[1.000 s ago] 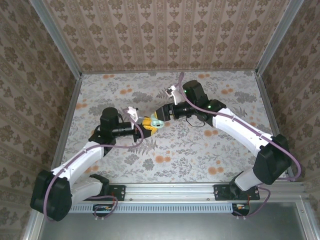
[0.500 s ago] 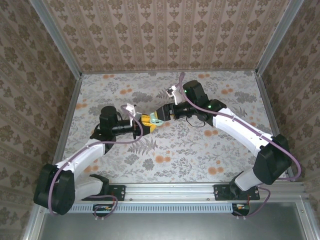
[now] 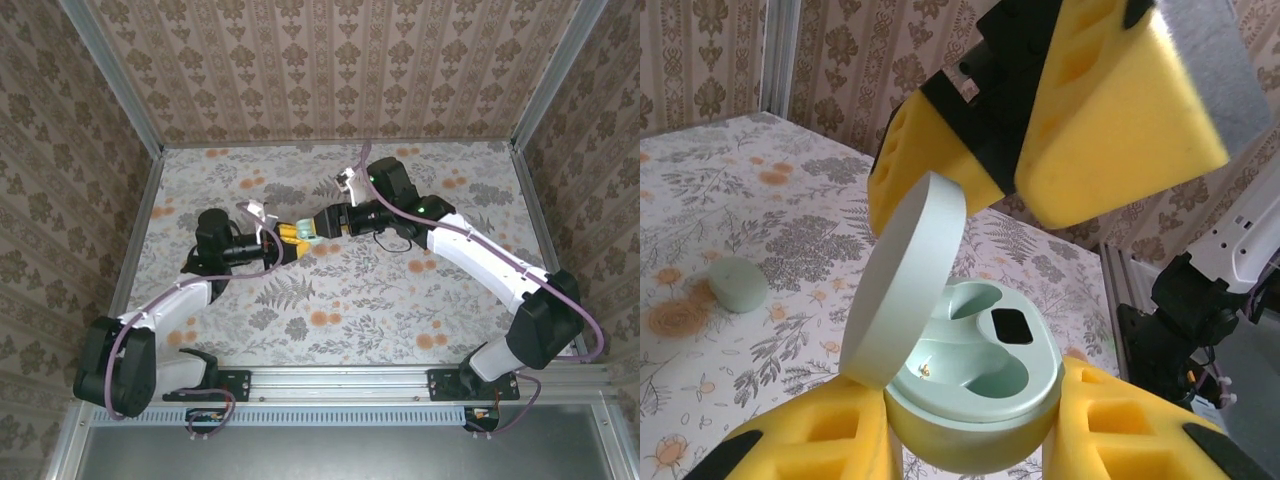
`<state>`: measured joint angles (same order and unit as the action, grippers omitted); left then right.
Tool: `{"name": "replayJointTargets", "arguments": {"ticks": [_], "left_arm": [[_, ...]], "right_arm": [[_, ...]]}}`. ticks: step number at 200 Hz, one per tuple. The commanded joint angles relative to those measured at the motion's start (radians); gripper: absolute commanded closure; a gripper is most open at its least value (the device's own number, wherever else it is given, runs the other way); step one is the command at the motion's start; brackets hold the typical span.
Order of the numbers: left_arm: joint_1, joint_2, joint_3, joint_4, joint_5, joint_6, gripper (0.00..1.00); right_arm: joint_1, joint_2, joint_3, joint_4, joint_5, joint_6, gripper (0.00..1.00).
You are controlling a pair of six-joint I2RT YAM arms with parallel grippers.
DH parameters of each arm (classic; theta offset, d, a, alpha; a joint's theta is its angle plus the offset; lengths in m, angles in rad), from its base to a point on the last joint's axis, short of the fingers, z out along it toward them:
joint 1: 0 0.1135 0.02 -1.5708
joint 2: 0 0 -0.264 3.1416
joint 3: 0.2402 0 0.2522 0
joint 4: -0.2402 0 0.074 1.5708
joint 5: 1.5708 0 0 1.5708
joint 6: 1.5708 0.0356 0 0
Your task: Insert the wireless bluetooth earbuds into the charging case
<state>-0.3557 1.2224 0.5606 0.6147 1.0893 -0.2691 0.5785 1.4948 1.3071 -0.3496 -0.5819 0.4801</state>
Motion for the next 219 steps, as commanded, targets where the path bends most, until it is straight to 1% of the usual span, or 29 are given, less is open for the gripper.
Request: {"name": "replayJointTargets", "arguments": {"ticks": [1, 29, 52, 74, 83, 99, 119, 149, 177, 219], "left_arm": [[0.019, 0.003, 0.009, 0.057, 0.034, -0.043, 1.00], [0.039, 0.002, 0.005, 0.069, 0.040, -0.061, 1.00], [0.061, -0.009, -0.001, 0.069, 0.040, -0.069, 1.00], [0.083, -0.025, -0.007, 0.065, 0.043, -0.069, 1.00], [0.094, -0.033, -0.008, 0.059, 0.046, -0.068, 1.00], [0.111, -0.049, -0.009, 0.042, 0.051, -0.065, 1.00], [0.128, -0.067, -0.008, 0.020, 0.055, -0.055, 1.00], [0.143, -0.085, -0.010, -0.001, 0.060, -0.048, 1.00], [0.149, -0.092, -0.012, -0.009, 0.062, -0.048, 1.00], [0.156, -0.098, -0.016, -0.021, 0.062, -0.044, 1.00]], "right_arm": [[-0.013, -0.048, 0.036, -0.044, 0.031, 0.050, 0.26], [-0.053, -0.083, 0.030, -0.070, 0.079, 0.130, 0.26], [-0.101, -0.097, -0.005, -0.110, 0.158, 0.210, 0.26], [-0.108, -0.069, -0.003, -0.194, 0.248, 0.230, 0.29], [-0.106, -0.044, 0.006, -0.240, 0.268, 0.242, 0.31], [-0.092, 0.017, 0.026, -0.275, 0.288, 0.250, 0.32], [-0.065, 0.102, 0.051, -0.269, 0.288, 0.233, 0.35], [-0.039, 0.248, 0.086, -0.192, 0.249, 0.218, 0.45], [-0.013, 0.397, 0.192, -0.202, 0.253, 0.183, 0.55], [0.022, 0.585, 0.372, -0.299, 0.329, 0.122, 0.57]]}}
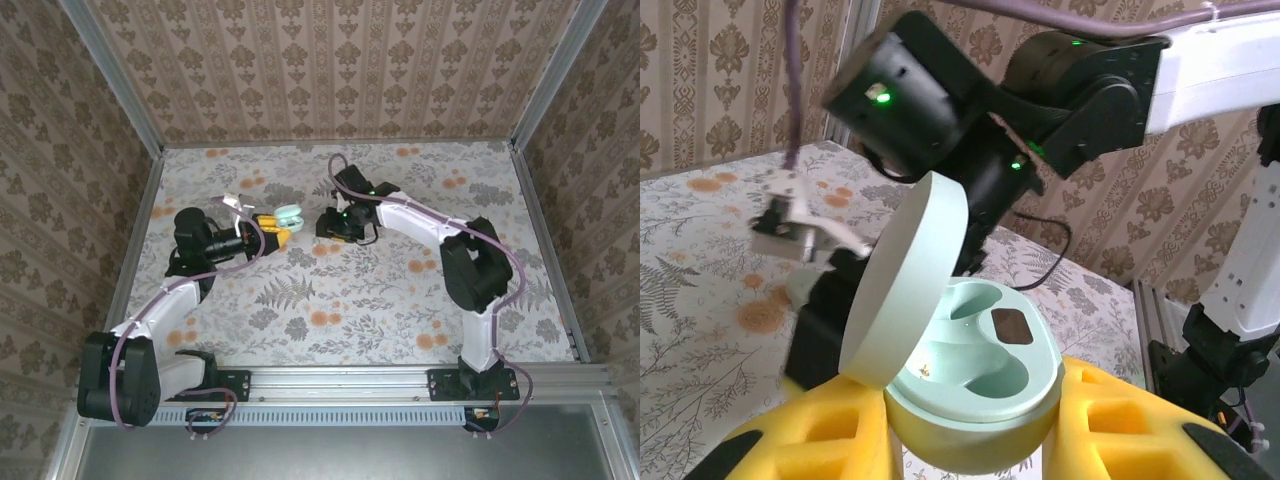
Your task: Insert the wireless bluetooth earbuds into the charging case
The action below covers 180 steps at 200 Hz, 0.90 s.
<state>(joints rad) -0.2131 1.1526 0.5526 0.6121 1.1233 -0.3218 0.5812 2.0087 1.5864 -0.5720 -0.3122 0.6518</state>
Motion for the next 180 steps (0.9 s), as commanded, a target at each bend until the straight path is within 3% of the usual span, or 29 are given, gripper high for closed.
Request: {"name": "replayJointTargets", "arguments": {"ticks": [1, 57, 180], "left_arm": [[0.014, -0.028, -0.009, -0.018, 0.027, 0.009, 1.00], [0.026, -0.032, -0.008, -0.041, 0.029, 0.023, 1.00], [0.034, -0.042, -0.011, -0.060, 0.027, 0.036, 1.00]], "right_arm": [[0.020, 0.075, 0.098, -0.080, 0.062, -0.050, 0.57], [0.052, 0.196, 0.216, -0.151, 0.165, -0.093, 0.57], [0.069, 0.328, 0.320, -0.179, 0.219, -0.132, 0.64]]}}
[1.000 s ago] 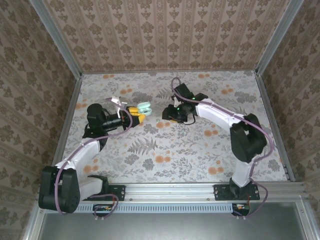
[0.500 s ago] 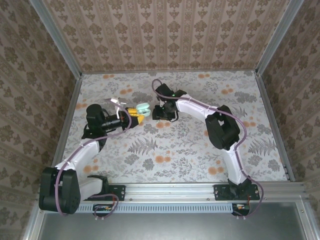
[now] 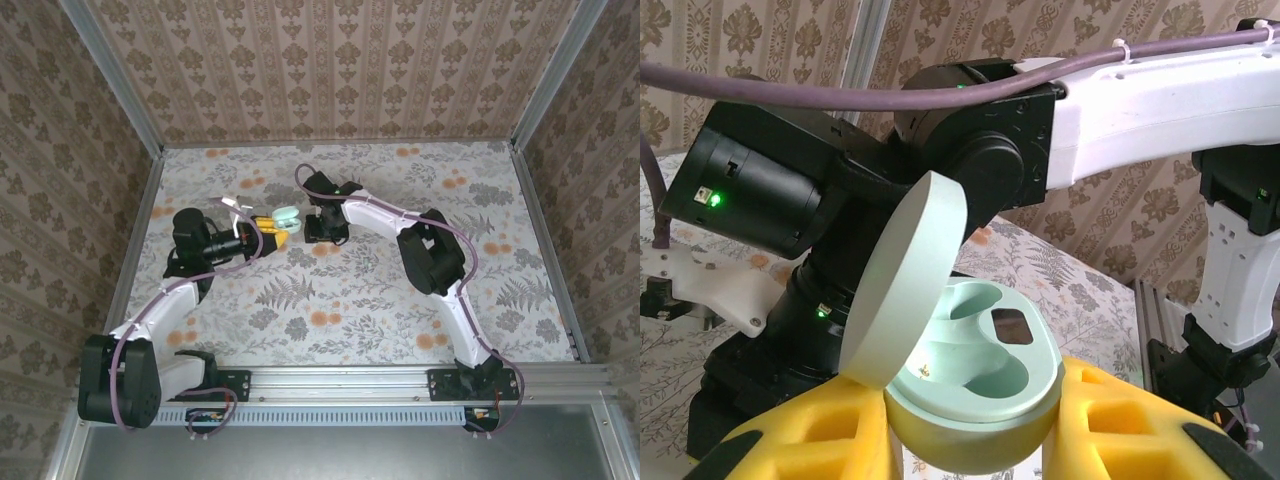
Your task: Insert the wireless bluetooth earbuds into the charging case
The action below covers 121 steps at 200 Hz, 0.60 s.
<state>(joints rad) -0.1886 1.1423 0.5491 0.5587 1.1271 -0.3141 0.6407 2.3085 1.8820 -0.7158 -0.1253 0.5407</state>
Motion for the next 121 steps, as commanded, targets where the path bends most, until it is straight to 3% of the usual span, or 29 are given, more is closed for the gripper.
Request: {"name": "replayJointTargets", "arguments": {"ticks": [1, 121], "left_arm": [[0.009, -0.032, -0.008, -0.006, 0.023, 0.030, 1.00], [0.008, -0.051, -0.002, -0.038, 0.022, 0.040, 1.00]], "right_arm": [[0.010, 0.028, 0.024, -0.035, 0.033, -0.022, 0.64], [0.011, -0.002, -0.009, -0.039, -0.005, -0.044, 0.83]]}}
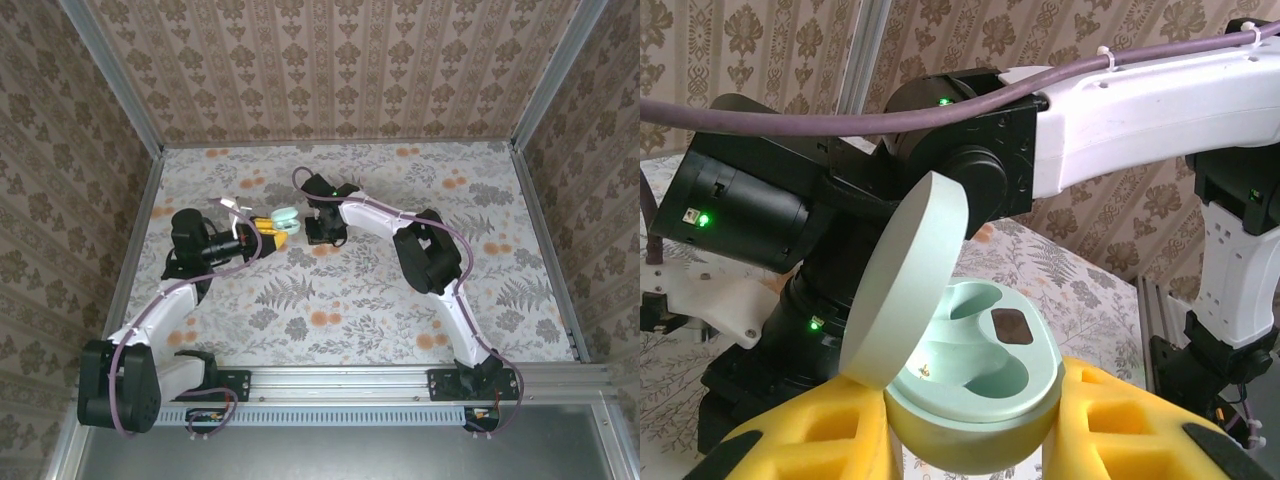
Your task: Insert the wireless bluetooth earbuds into the charging case
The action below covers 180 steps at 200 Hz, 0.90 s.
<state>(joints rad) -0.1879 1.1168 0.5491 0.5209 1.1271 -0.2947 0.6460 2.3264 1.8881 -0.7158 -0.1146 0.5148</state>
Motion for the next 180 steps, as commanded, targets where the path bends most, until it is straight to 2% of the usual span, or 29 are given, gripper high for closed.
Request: {"name": "replayJointTargets", "arguments": {"ticks": [1, 63, 99, 143, 180], "left_arm": [[0.007, -0.025, -0.002, -0.001, 0.020, 0.020, 1.00], [-0.005, -0.050, -0.003, 0.001, 0.004, 0.022, 1.00], [-0.032, -0.054, -0.005, 0.006, -0.017, 0.034, 1.00], [-0.077, -0.045, -0.003, 0.016, -0.054, 0.060, 1.00], [-0.100, -0.042, -0.005, 0.024, -0.073, 0.070, 1.00]], "right_arm": [[0.006, -0.023, -0.017, -0.039, -0.015, -0.018, 0.83], [-0.037, -0.272, -0.278, 0.025, -0.025, 0.032, 0.86], [-0.044, -0.479, -0.401, -0.028, -0.030, 0.049, 0.86], [-0.037, -0.711, -0.416, -0.151, -0.001, 0.068, 0.86], [-0.003, -0.790, -0.326, -0.226, 0.028, 0.084, 0.86]]}}
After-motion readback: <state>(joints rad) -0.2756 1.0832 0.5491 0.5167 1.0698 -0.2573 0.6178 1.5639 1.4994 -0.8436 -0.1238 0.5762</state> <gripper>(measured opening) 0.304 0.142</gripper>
